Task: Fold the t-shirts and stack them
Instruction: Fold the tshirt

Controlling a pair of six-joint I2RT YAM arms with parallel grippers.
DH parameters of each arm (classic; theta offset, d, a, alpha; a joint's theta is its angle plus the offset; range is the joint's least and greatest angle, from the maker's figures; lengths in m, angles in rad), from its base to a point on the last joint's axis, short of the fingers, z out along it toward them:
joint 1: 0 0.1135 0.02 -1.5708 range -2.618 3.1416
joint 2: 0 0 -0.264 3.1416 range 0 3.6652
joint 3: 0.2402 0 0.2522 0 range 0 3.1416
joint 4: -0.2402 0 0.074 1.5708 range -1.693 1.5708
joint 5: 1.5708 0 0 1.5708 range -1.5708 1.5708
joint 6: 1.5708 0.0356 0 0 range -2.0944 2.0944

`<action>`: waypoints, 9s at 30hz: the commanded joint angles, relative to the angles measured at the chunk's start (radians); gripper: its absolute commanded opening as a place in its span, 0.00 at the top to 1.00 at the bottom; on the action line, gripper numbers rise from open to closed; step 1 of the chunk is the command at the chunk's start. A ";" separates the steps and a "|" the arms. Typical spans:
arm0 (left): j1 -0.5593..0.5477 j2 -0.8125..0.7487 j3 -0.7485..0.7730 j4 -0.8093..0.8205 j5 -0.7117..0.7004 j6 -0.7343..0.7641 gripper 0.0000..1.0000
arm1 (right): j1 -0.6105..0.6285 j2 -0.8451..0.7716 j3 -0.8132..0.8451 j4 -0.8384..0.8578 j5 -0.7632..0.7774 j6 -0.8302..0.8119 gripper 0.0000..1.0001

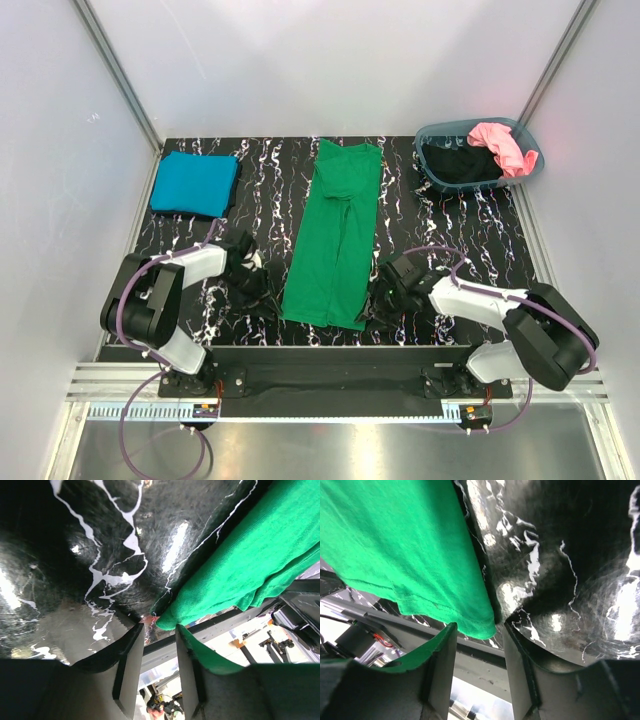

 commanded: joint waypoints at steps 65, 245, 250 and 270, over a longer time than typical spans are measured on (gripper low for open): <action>-0.152 -0.087 -0.120 0.159 -0.034 -0.092 0.99 | 0.009 -0.110 -0.017 -0.156 0.019 -0.041 1.00; -0.024 0.020 -0.026 0.225 0.166 -0.083 1.00 | -0.262 0.243 0.378 -0.409 -0.093 -0.385 1.00; -0.034 -0.200 -0.133 0.198 0.104 -0.170 1.00 | -0.247 0.062 0.264 -0.453 -0.081 -0.313 1.00; -0.253 -0.568 -0.327 0.349 -0.089 -0.578 0.53 | -0.241 -0.106 0.137 -0.455 -0.162 -0.351 1.00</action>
